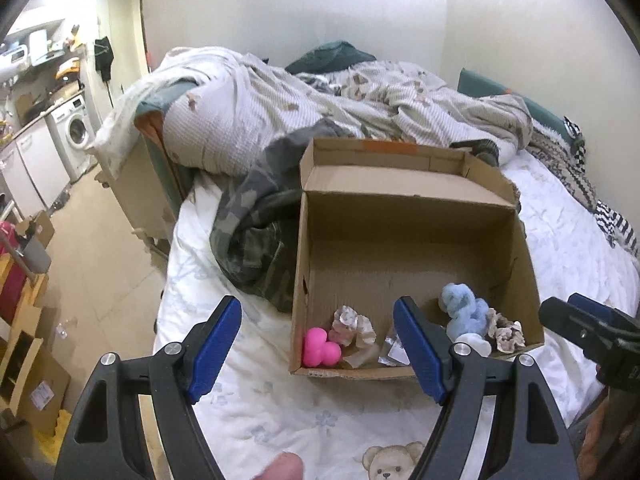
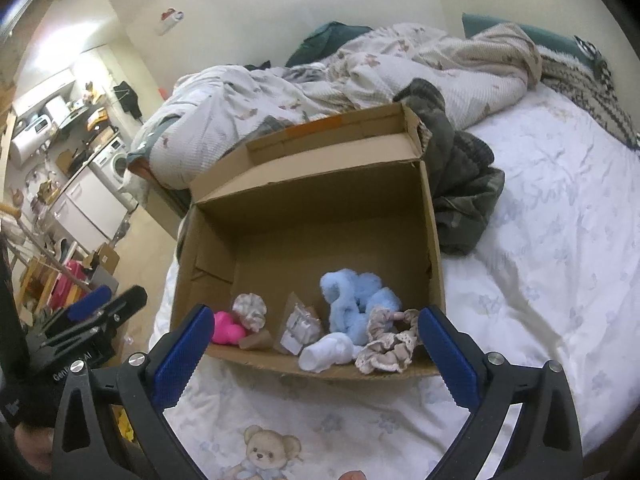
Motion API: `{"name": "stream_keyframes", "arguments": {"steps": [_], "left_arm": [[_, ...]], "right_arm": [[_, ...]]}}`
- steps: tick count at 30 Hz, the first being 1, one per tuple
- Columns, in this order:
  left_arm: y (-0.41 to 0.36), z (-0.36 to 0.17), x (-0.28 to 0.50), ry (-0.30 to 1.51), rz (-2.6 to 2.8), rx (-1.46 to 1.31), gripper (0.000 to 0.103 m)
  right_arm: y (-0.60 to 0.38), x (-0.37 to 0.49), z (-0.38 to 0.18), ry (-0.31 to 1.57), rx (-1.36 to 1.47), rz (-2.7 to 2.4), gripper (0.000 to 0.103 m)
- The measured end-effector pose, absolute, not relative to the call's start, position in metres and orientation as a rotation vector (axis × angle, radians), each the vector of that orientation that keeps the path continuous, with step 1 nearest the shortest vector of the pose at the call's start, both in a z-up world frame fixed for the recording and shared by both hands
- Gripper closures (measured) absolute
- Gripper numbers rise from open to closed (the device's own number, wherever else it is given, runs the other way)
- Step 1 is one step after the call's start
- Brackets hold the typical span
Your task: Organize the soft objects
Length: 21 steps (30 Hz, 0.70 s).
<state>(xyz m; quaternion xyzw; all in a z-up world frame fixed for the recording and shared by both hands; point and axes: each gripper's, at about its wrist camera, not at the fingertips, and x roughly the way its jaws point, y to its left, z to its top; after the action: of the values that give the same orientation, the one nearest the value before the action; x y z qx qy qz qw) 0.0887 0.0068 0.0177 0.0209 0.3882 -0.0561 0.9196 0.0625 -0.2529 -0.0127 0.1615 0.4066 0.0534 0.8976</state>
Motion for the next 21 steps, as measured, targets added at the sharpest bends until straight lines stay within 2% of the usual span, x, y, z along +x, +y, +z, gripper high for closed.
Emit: {"name": "stream_keyframes", "arguments": {"steps": [3,11,21], "left_arm": [[0.01,0.023,0.079,0.792,-0.125,0.045,0.025],[0.02,0.033,0.052,0.8,-0.148,0.009,0.002],[0.02,0.026,0.051,0.789,-0.118,-0.007,0.001]], "right_arm": [[-0.252,0.052,-0.008,0.825,0.327,0.103,0.0],[-0.253,0.03,0.002,0.786,0.336,0.088,0.0],[-0.244,0.034,-0.012,0.804,0.325,0.08,0.0]]}}
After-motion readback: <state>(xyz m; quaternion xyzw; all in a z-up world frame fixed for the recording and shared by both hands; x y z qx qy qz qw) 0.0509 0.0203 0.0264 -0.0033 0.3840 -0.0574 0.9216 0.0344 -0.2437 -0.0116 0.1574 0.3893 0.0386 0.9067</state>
